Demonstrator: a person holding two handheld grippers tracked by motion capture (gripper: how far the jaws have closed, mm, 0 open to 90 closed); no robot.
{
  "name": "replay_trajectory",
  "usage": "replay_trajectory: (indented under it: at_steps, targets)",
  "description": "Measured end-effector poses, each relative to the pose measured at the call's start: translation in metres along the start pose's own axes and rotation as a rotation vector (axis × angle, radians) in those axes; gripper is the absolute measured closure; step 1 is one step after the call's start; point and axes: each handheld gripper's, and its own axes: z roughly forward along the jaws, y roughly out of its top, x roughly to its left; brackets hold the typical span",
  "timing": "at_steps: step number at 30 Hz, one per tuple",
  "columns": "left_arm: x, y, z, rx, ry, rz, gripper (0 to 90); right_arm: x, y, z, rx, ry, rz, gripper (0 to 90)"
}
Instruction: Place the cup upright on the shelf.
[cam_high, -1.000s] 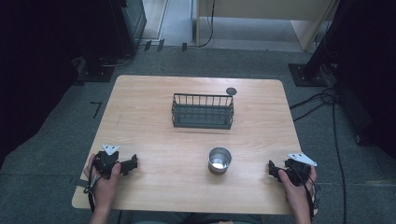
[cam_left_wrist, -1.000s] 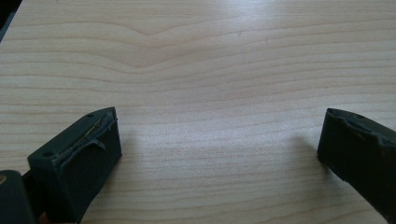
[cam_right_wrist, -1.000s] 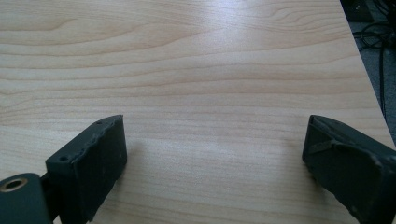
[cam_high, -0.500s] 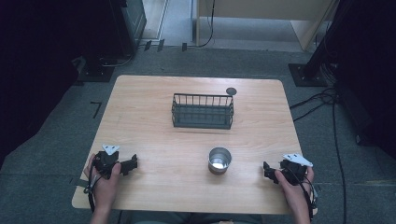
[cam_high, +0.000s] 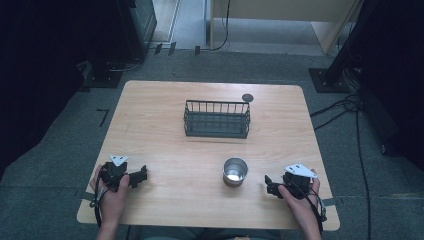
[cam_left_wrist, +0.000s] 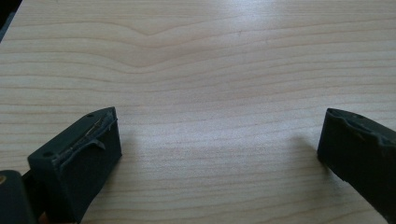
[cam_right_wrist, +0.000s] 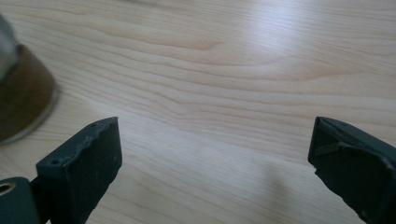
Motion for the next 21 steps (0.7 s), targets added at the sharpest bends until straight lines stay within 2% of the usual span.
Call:
replay_trajectory:
  at_steps: [2, 7, 11, 21]
  targets:
    - [0.0, 0.0, 0.0, 0.0, 0.0, 0.0, 0.0, 0.007, 0.003, 0.0, -0.008, 0.043, -0.007, 2.8]
    - [0.0, 0.0, 0.0, 0.0, 0.0, 0.0, 0.0, 0.018, 0.007, -0.001, -0.012, 0.077, -0.034, 2.9]
    - [0.0, 0.0, 0.0, 0.0, 0.0, 0.0, 0.0, 0.031, 0.01, -0.001, -0.016, 0.121, -0.052, 2.9]
    - [0.0, 0.0, 0.0, 0.0, 0.0, 0.0, 0.0, 0.054, 0.014, 0.005, -0.014, 0.17, -0.087, 3.0]
